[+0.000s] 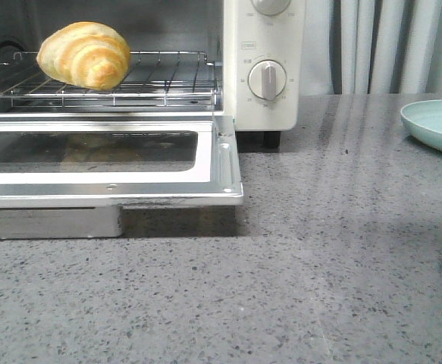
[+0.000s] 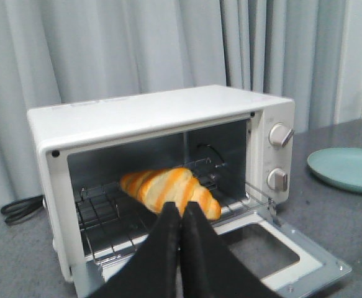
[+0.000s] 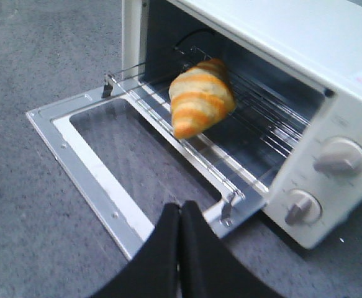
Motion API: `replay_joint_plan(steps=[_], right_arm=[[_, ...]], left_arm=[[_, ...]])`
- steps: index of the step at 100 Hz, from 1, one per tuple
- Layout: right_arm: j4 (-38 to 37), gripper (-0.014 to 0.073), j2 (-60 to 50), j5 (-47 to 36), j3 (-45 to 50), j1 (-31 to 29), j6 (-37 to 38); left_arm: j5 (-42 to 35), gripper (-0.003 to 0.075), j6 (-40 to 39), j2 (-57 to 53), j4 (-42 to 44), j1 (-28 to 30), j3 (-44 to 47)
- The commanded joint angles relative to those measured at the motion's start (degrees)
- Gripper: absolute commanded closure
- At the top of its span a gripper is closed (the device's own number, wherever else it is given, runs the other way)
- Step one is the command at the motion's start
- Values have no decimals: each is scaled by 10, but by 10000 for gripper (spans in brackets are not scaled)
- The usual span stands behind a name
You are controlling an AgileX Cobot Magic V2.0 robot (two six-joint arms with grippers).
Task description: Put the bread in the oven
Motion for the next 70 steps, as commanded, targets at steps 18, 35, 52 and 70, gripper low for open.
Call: replay_joint_plan(steps=[18,35,52,70], right_arm=[[-48,662,-304,-57,183,-75,27],[-56,662,-443,-5,235,-89,48],[-54,662,-466,-12,237,-89,58],[-54,662,-466,-46,237,-89,58]], left_arm=[[-84,741,-7,8,-9,1,16],[-90,741,-7,8,-9,1,20],[-90,741,-7,8,-69,1,20],[-90,741,-7,8,-119,1,20]])
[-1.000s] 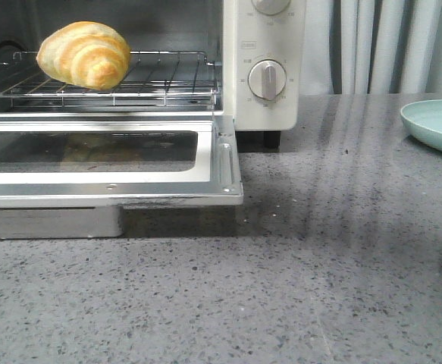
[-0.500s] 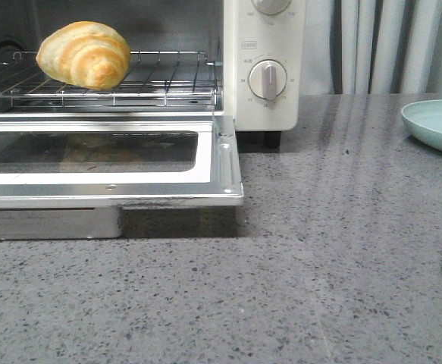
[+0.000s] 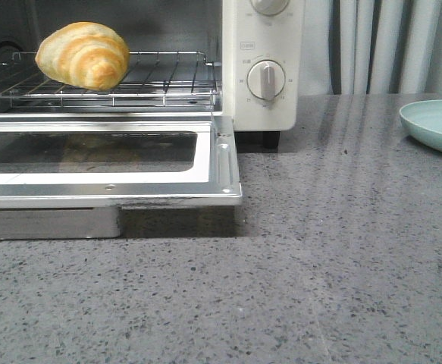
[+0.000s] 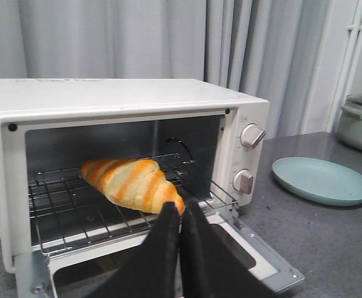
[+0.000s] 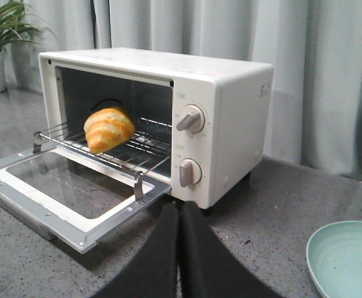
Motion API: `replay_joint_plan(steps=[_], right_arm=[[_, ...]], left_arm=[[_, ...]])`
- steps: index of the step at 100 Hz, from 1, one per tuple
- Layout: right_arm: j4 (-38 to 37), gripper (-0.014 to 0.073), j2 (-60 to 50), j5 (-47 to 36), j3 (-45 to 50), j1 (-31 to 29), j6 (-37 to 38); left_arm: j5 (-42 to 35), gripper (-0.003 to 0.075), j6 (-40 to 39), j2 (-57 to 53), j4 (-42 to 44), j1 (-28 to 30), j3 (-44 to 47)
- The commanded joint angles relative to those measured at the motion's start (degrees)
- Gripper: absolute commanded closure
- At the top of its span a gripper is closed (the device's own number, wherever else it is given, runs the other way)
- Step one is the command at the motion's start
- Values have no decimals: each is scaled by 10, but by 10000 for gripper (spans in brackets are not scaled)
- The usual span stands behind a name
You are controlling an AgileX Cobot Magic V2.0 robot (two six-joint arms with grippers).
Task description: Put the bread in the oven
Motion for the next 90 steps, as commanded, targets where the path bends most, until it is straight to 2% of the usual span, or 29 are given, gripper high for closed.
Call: replay_joint_plan(steps=[1,52,68,79,90], right_arm=[[-14,662,7,-52,-12,-2,1],[-13,662,7,-48,-11,-2,1],[-13,662,7,-48,-11,-2,1],[-13,662,7,-48,-11,-2,1],[-13,662,7,-48,-11,-2,1]], left_arm=[[-47,741,-6,8,-25,1,-12],[-47,741,-6,8,-25,1,-12],[-55,741,-6,8,-22,1,13],[-111,741,12,2,54,15,52],[-149,741,12,-8,82,68,125]])
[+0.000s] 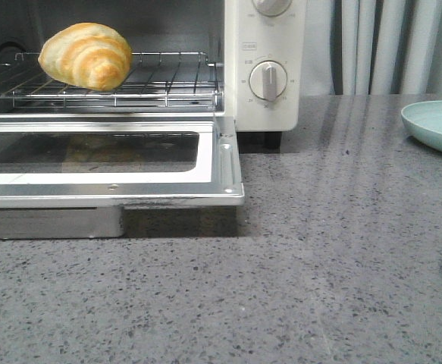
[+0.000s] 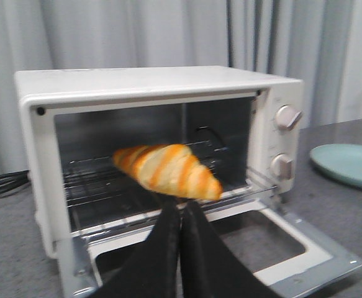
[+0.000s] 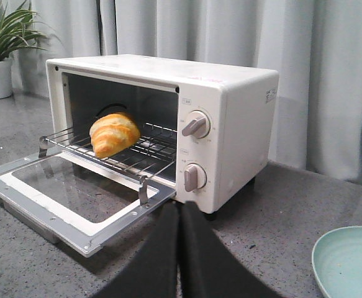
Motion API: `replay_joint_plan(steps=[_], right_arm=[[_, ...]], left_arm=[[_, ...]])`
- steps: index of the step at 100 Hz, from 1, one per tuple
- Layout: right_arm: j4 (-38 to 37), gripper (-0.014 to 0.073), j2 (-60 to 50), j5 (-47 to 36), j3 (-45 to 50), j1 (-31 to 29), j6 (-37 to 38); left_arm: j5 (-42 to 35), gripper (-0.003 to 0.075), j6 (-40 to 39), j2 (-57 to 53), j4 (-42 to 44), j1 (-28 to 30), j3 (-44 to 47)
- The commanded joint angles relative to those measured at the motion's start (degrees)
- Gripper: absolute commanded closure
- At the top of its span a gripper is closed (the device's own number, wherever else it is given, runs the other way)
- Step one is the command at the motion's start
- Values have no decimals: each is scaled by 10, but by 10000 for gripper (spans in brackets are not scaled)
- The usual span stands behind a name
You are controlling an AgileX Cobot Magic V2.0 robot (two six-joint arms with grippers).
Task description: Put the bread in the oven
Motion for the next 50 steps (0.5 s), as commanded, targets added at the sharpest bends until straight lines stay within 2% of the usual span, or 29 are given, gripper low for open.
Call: replay_joint_plan(steps=[1,14,31,39,50], right_arm=[[-13,662,8,-43,-13,-2,-1],[-13,662,8,-43,-13,-2,-1],[-13,662,8,-43,-13,-2,-1],[-13,662,8,-43,-13,-2,-1],[-13,662,8,-43,-13,-2,-1]], left_arm=[[-79,741,2,1,24,41,47],[-131,741,1,-4,24,114,132],[-141,741,1,-21,10,171,185],[-130,741,1,-40,-2,182,205],[-63,741,1,-53,-6,182,203]])
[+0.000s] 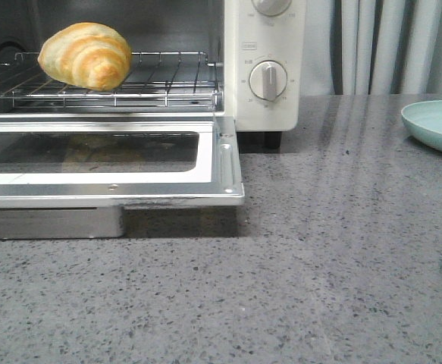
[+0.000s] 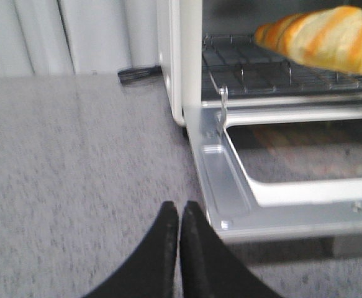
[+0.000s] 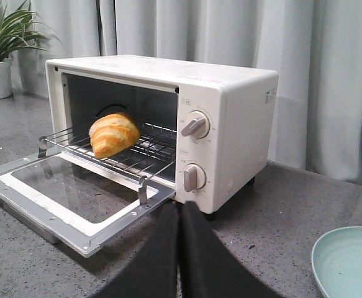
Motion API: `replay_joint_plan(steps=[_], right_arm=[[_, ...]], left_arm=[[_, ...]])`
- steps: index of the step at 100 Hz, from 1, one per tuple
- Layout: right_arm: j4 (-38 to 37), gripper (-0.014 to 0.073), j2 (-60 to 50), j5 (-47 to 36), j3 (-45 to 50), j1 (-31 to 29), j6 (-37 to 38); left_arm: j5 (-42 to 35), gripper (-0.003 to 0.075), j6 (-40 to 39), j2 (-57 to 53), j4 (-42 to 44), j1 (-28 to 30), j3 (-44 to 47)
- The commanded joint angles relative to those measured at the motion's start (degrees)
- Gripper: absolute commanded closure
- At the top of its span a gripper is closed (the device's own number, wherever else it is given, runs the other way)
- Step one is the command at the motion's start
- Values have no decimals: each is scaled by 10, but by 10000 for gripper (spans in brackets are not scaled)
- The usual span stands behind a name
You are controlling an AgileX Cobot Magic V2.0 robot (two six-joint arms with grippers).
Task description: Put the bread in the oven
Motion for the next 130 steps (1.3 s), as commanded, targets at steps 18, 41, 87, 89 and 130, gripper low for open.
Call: replay_joint_plan(steps=[18,41,87,89,130], right_arm=[[-13,662,8,-43,-13,-2,-1],[-13,662,8,-43,-13,-2,-1],[-13,662,8,-43,-13,-2,-1],[-13,662,8,-43,-13,-2,-1],[-67,662,8,41,16,-5,-1]], left_arm=[[29,741,0,-18,-10,2,13],[29,741,0,-18,-10,2,13],[29,741,0,-18,-10,2,13],[29,741,0,-18,-10,2,13],[29,741,0,-18,-10,2,13]])
